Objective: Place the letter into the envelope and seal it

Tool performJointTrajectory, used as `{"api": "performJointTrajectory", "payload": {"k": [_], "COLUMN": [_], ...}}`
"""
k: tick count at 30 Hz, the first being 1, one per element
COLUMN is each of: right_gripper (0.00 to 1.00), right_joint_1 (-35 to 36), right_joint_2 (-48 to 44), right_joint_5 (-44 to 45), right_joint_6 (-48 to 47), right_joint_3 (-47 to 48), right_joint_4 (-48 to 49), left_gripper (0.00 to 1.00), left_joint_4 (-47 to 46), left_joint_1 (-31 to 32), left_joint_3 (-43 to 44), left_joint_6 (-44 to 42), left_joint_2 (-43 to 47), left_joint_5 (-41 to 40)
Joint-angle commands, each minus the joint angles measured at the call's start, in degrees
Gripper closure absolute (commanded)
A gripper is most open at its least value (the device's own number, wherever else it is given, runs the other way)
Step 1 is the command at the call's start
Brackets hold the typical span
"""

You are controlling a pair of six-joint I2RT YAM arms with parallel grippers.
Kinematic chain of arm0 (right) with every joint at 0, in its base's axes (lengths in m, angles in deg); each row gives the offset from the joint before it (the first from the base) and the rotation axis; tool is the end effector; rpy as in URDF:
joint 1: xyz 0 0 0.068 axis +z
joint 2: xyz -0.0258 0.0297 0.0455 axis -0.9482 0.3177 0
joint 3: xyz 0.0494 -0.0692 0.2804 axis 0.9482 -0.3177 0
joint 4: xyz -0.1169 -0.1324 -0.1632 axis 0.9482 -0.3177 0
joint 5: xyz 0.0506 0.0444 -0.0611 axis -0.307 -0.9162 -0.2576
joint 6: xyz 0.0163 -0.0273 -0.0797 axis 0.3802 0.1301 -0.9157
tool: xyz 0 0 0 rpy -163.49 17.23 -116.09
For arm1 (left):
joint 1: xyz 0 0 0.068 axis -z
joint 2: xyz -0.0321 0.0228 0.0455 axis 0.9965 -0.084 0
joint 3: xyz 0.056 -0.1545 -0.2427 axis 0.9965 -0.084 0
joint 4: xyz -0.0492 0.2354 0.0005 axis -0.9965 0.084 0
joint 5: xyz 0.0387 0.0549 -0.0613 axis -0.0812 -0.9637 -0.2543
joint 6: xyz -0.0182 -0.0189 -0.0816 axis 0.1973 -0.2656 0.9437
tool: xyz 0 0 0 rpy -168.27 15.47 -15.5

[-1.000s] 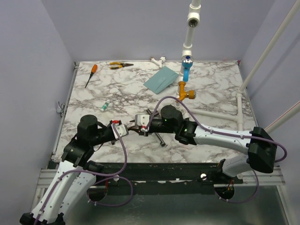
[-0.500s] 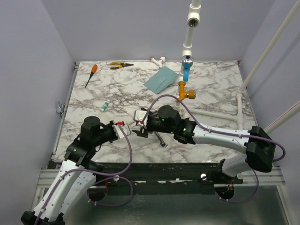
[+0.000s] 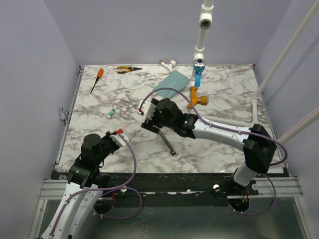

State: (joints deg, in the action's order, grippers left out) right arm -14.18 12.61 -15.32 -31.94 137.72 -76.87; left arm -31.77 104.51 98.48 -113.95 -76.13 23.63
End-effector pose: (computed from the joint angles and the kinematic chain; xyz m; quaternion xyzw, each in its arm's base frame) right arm 0.2160 0.3283 0.2913 -0.5451 0.6544 0.1251 0.5089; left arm 0.0894 -0.0466 0.2349 0.4406 0.6950 0.0127 0.5681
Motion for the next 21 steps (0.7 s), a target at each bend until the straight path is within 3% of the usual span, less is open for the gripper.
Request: {"api": "performJointTrajectory", "payload": {"k": [1, 11, 17, 21], "right_gripper": [0.13, 0.18, 0.2, 0.17], "right_joint_1": [-2.9, -10.2, -16.5, -18.2], "right_joint_2": [9.0, 27.0, 35.0, 38.7], "right_joint_5": [8.6, 20.7, 23.8, 25.3], "right_joint_6": [-3.9, -15.4, -22.0, -26.0], "right_joint_3": [6.8, 26.7, 33.4, 34.4], "right_joint_4": [-10.6, -21.4, -23.7, -20.1], "left_gripper": [1.0, 1.0, 1.0, 1.0], "left_joint_4": [-1.0, -1.2, -1.7, -1.9], "left_joint_1": [-1.8, -2.3, -2.3, -2.3], "left_joint_3": [-1.7, -2.3, -3.0, -3.2], "left_joint_6": [4.4, 3.9, 3.6, 3.6], "left_joint_2": [4.0, 7.8, 8.2, 7.8], "left_joint_5": [-4.6, -2.4, -1.5, -1.1]}}
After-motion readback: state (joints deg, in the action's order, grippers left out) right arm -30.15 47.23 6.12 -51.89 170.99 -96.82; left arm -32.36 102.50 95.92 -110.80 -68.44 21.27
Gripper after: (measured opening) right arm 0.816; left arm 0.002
